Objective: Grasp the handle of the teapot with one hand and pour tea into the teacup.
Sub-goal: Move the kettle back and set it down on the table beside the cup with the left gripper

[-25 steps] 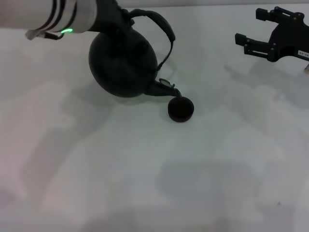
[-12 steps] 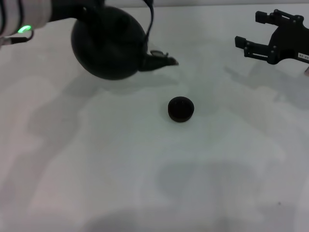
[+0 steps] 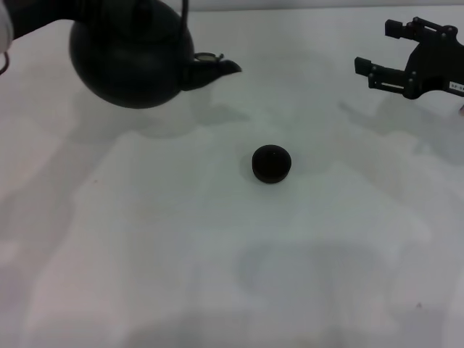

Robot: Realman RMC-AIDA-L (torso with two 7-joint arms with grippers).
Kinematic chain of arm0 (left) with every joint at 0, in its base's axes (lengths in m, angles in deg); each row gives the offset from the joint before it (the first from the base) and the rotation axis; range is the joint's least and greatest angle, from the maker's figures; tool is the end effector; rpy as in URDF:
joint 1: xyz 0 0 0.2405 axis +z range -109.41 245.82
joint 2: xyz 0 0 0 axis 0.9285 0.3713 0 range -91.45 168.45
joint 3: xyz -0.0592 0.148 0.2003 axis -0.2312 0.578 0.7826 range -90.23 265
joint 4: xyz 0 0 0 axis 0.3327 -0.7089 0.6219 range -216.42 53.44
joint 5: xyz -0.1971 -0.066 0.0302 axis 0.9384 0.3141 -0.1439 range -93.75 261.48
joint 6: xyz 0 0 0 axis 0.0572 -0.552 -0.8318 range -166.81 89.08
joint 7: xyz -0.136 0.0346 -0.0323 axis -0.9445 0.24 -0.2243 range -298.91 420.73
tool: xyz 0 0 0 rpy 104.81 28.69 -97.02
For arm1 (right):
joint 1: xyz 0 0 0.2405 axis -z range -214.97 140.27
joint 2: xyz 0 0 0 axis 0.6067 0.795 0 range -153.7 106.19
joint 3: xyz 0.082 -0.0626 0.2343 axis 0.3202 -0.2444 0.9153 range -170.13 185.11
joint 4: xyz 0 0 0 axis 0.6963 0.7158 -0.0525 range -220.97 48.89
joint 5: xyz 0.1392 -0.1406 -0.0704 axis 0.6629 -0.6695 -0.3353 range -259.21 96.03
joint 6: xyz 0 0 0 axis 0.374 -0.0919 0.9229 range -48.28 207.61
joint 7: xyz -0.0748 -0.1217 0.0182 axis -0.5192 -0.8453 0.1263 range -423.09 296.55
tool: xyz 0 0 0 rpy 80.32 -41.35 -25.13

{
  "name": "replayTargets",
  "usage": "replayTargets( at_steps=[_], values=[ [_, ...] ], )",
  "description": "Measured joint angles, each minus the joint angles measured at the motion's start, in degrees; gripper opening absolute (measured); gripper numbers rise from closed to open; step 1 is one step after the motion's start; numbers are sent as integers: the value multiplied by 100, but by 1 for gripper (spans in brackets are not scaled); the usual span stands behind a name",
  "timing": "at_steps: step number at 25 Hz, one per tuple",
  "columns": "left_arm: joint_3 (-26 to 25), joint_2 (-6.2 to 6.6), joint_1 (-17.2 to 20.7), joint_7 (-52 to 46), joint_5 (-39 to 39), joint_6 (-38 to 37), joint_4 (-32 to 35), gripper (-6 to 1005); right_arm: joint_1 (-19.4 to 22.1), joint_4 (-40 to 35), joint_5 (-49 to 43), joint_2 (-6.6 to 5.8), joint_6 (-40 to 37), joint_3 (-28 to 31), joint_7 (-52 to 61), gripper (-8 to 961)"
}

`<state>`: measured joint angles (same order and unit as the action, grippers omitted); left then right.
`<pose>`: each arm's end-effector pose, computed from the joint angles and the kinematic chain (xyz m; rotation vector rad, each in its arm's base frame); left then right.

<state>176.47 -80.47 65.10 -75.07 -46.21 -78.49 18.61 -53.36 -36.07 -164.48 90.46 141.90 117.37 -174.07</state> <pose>-0.1761 0.3374 0.0586 -2.0981 -0.5512 -0.3526 0.2835 0.3436 0.0278 -2.3952 0.3649 0.5207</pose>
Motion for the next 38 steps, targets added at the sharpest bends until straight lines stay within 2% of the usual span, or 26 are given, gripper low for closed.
replayTargets(
  at_steps=[6, 11, 17, 21, 27, 38],
  values=[
    [-44, -2, 445, 1237, 1429, 369, -294, 125, 18, -33, -4, 1, 0, -15, 3, 825],
    [-137, 0, 640, 2183, 2494, 439, -700, 124, 28, -104, -8, 4, -1, -20, 11, 825],
    [-282, 3, 836, 3367, 3704, 399, -1264, 123, 12, -216, -9, -11, -1, -23, 14, 825],
    [-549, 3, 939, 4285, 4696, 73, -1698, 122, -11, -265, -9, -13, -6, -29, 15, 825],
    [-954, 6, 884, 5464, 5854, -649, -2603, 121, -31, -306, -11, -9, -13, -32, 15, 825],
    [-1593, -8, 470, 6265, 6384, -1511, -4080, 120, -34, -340, -18, 4, -28, -50, 15, 825]
  ],
)
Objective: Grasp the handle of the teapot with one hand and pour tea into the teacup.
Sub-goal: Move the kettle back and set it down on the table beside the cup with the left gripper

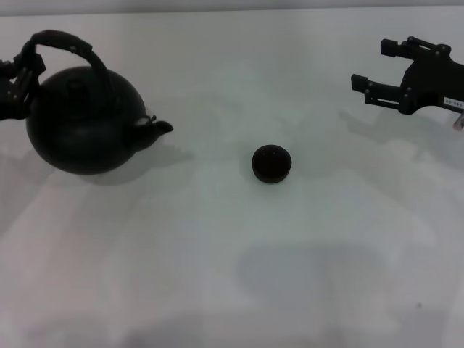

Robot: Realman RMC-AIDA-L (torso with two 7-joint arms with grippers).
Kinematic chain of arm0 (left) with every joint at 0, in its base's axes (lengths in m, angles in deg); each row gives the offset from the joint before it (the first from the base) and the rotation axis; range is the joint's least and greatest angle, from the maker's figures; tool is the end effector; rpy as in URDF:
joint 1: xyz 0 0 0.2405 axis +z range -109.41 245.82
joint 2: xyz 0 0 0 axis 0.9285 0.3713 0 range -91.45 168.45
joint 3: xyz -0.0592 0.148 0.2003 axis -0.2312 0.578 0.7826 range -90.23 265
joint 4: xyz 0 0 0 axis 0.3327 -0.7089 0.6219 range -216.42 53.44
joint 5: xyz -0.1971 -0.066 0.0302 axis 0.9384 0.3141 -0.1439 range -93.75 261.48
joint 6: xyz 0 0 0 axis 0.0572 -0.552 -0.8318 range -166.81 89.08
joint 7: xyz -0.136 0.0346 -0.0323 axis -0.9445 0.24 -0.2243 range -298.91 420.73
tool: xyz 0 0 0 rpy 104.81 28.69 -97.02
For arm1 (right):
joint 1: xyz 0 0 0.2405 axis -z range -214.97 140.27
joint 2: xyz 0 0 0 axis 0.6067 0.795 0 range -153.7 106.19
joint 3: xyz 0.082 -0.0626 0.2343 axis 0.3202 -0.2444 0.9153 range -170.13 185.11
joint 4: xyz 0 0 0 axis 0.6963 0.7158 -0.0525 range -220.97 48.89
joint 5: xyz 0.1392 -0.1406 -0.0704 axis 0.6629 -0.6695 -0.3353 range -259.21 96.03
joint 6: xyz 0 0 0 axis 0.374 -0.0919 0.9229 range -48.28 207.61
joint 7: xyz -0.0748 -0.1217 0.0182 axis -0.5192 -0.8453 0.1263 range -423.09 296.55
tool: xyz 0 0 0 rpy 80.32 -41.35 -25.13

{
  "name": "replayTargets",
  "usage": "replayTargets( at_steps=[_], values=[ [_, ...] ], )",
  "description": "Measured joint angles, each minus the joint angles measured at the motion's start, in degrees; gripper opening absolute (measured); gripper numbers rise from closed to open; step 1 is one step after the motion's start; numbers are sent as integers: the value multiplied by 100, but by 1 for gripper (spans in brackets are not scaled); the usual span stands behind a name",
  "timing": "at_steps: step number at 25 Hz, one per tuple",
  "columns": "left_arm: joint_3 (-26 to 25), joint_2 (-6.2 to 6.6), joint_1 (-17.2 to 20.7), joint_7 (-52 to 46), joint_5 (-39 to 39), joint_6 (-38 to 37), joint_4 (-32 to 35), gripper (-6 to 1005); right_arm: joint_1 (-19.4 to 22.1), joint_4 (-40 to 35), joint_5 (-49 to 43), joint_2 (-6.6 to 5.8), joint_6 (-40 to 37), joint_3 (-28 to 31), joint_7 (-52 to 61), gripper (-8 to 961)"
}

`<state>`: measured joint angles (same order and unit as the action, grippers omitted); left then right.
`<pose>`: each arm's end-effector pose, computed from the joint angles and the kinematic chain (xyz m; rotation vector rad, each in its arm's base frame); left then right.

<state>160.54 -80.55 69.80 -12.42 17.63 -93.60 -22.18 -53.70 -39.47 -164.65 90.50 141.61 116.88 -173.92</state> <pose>-0.3160 0.2869 0.0432 -2.0075 -0.7279 -0.7291 0.2940 0.3386 0.0172 -2.4118 0.4352 0.5073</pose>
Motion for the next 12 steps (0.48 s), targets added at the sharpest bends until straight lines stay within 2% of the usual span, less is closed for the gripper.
replayTargets(
  at_steps=[6, 12],
  values=[
    [-65, 16, -190, 524, 374, -317, -670, 118, -7, -29, 0, 1, 1, -7, 0, 825],
    [-109, 20, -338, 677, 400, -356, -1122, 118, -9, -37, 1, 0, 8, -6, 0, 825]
  ],
)
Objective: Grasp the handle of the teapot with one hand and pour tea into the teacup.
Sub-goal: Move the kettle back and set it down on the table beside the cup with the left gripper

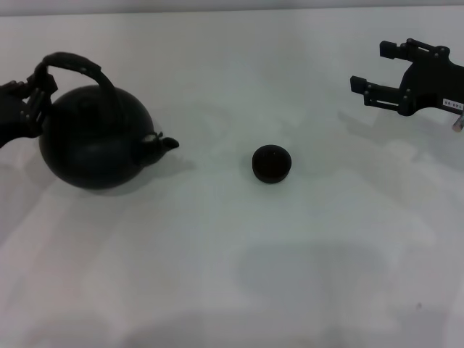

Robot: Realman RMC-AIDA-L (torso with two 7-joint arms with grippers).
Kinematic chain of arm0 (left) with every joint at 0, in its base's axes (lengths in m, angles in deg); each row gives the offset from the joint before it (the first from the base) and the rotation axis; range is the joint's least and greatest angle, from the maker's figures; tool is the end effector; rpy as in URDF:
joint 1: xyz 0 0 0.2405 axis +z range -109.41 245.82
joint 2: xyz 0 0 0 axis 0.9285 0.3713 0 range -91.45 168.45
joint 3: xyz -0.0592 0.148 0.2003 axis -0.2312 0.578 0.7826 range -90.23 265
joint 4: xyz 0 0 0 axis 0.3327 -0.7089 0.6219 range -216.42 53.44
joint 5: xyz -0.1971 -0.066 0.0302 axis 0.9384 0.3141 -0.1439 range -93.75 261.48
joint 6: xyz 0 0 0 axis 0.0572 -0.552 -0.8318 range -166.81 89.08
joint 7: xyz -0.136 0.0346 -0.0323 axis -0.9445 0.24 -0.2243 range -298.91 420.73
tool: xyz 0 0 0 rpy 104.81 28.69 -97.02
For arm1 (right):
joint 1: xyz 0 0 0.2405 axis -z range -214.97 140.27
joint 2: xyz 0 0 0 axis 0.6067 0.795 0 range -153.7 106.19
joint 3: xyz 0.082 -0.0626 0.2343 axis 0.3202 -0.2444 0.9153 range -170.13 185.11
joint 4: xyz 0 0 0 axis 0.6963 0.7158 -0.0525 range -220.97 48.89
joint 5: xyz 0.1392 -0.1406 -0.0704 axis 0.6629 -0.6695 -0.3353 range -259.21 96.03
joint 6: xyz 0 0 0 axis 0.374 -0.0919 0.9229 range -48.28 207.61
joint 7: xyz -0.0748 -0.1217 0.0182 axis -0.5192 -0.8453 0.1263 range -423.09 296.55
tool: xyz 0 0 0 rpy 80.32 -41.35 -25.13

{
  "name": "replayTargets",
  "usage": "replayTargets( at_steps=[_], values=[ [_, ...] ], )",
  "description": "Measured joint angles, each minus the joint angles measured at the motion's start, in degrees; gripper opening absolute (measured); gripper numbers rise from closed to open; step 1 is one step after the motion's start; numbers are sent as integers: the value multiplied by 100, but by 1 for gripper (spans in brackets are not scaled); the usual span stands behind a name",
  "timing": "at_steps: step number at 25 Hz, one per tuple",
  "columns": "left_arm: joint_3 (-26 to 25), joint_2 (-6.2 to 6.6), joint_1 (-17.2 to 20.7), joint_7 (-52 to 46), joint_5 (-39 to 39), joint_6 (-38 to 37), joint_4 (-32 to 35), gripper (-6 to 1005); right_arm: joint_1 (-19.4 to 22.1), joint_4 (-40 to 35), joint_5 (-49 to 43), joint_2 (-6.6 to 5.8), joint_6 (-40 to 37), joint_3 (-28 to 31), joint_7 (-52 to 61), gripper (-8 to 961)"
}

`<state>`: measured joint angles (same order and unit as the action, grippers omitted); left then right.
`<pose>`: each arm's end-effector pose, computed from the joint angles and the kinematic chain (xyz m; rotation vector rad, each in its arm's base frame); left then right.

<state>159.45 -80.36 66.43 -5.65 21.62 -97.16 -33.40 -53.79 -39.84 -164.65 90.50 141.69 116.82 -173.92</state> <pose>-0.3331 0.2824 0.0226 -2.0179 -0.7692 -0.7500 0.2946 0.3381 0.0160 -2.4153 0.4408 0.5077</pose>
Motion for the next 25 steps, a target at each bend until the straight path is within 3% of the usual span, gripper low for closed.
replayTargets(
  at_steps=[25],
  values=[
    [-18, 10, -120, 625, 314, -153, -751, 113, 9, -9, 0, -6, -6, 1, -34, 825]
  ],
)
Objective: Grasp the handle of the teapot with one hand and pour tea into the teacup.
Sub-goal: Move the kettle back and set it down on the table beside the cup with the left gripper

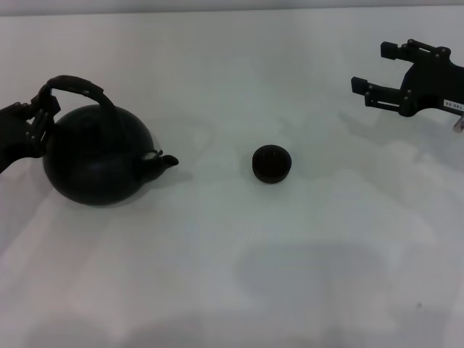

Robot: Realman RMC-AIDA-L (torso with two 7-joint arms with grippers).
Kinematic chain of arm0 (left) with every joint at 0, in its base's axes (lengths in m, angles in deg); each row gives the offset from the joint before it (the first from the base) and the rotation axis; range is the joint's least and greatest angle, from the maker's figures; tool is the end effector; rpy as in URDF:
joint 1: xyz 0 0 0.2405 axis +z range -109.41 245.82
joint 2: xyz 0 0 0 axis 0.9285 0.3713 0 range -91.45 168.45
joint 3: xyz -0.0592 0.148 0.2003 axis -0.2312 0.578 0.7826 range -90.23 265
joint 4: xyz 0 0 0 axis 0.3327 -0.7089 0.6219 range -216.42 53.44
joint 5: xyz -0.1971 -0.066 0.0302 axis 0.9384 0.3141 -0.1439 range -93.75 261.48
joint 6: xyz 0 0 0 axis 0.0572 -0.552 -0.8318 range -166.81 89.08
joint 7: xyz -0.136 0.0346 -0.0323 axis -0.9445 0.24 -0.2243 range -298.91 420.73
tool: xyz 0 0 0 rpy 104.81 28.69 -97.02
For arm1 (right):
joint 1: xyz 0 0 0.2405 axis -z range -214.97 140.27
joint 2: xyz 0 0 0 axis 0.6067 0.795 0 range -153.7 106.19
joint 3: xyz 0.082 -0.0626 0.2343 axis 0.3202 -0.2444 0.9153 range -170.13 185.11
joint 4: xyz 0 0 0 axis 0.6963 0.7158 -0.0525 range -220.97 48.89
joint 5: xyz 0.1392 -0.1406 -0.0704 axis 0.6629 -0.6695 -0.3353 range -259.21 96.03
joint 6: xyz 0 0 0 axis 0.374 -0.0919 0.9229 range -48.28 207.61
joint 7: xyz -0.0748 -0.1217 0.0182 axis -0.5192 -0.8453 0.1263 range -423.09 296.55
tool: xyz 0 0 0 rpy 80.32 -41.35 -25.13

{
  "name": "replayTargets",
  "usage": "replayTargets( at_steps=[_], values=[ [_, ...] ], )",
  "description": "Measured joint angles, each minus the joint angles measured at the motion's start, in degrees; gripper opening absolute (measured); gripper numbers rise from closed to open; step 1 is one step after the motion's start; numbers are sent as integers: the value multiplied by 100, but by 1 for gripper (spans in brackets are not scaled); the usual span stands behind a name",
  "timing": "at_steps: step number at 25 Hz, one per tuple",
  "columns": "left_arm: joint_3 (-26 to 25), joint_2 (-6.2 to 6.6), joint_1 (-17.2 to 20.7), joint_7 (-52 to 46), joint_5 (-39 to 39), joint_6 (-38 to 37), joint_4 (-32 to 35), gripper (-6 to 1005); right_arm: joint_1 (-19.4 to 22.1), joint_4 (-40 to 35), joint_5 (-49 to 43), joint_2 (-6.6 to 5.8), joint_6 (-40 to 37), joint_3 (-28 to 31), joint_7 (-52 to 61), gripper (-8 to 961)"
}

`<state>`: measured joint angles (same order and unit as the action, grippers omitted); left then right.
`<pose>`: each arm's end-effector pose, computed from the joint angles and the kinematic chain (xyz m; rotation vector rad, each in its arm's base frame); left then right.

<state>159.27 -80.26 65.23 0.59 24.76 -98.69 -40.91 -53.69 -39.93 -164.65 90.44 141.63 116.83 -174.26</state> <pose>-0.3482 0.2724 0.0084 -2.0104 -0.7887 -0.7291 0.2958 0.3375 0.0163 -2.4144 0.4374 0.5021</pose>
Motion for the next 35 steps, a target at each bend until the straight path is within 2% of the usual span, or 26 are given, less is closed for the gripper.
replayTargets(
  at_steps=[20, 35],
  values=[
    [0, 2, -8, -22, -30, -8, -149, 103, 0, -6, -58, -3, 26, 9, -12, 825],
    [0, 19, -40, -52, -11, -37, -95, 191, -3, -6, -62, 8, 5, 9, -19, 825]
  ],
)
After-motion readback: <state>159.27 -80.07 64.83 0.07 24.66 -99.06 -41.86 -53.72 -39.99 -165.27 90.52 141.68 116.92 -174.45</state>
